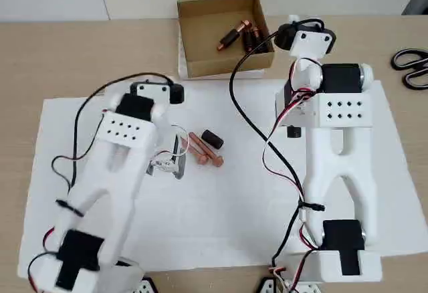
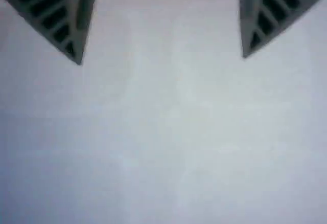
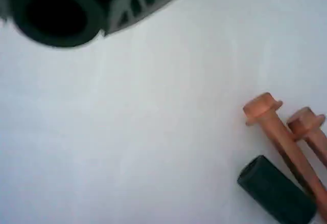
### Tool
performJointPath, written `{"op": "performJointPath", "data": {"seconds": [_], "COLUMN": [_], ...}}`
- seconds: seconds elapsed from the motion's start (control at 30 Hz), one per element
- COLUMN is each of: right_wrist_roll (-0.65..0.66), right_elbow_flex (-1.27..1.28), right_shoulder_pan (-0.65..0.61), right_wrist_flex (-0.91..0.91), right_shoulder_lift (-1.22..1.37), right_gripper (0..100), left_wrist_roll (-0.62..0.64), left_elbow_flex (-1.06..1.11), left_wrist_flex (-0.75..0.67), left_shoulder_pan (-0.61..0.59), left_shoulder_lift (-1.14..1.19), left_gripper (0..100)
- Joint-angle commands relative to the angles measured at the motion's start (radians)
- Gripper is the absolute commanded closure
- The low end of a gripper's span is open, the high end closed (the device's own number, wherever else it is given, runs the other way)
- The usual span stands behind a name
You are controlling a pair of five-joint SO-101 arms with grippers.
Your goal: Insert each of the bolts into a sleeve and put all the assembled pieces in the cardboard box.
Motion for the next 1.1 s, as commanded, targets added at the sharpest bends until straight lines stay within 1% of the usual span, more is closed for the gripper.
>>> {"op": "performJointPath", "data": {"seconds": [0.0, 0.03, 0.1, 0.17, 0.2, 0.27, 0.33, 0.37, 0.4, 0.5, 0.53, 0.57, 0.67, 0.73, 0.83, 1.0, 1.07], "right_wrist_roll": [0.008, 0.008, 0.008, 0.008, 0.008, 0.008, 0.008, 0.008, 0.008, 0.008, 0.008, 0.008, 0.008, 0.008, 0.009, 0.028, 0.028], "right_elbow_flex": [-0.006, -0.006, -0.006, -0.006, -0.006, -0.006, -0.006, -0.006, -0.006, -0.006, -0.006, -0.006, -0.005, -0.005, -0.005, -0.005, -0.005], "right_shoulder_pan": [0.007, 0.007, 0.007, 0.007, 0.007, 0.008, 0.008, 0.008, 0.008, 0.008, 0.008, 0.008, 0.008, 0.008, 0.008, 0.008, 0.008], "right_wrist_flex": [0.007, 0.007, 0.007, 0.007, 0.007, 0.007, 0.007, 0.007, 0.007, 0.005, 0.005, 0.005, -0.001, -0.002, -0.008, -0.018, -0.018], "right_shoulder_lift": [-0.051, -0.051, -0.051, -0.051, -0.051, -0.051, -0.051, -0.048, -0.047, -0.045, -0.045, -0.045, -0.045, -0.045, -0.045, -0.045, -0.045], "right_gripper": [99.5, 99.5, 99.5, 99.5, 99.5, 99.5, 99.5, 99.5, 99.5, 99.5, 99.5, 99.5, 99.5, 99.5, 99.5, 99.5, 99.5], "left_wrist_roll": [-0.015, -0.046, -0.150, -0.256, -0.285, -0.295, -0.288, -0.273, -0.229, -0.003, 0.044, 0.064, 0.055, 0.057, 0.058, 0.187, 0.213], "left_elbow_flex": [-0.030, -0.030, -0.027, -0.027, -0.027, -0.027, -0.027, -0.027, -0.027, 0.015, 0.038, 0.062, 0.116, 0.125, 0.140, 0.203, 0.196], "left_wrist_flex": [0.018, 0.011, -0.017, -0.075, -0.094, -0.100, -0.149, -0.173, -0.206, -0.353, -0.396, -0.436, -0.511, -0.522, -0.525, -0.641, -0.674], "left_shoulder_pan": [0.005, 0.003, 0.003, 0.003, 0.008, 0.012, 0.021, 0.021, 0.020, 0.020, 0.021, 0.023, 0.021, 0.025, 0.064, 0.101, 0.104], "left_shoulder_lift": [-0.075, -0.074, -0.074, -0.074, -0.075, -0.075, -0.075, -0.075, -0.074, -0.081, -0.081, -0.075, -0.075, -0.075, -0.074, -0.015, 0.031], "left_gripper": [80, 80, 80, 80, 80, 80, 81, 81, 81, 84, 85, 85, 85, 85, 85, 85, 85]}}
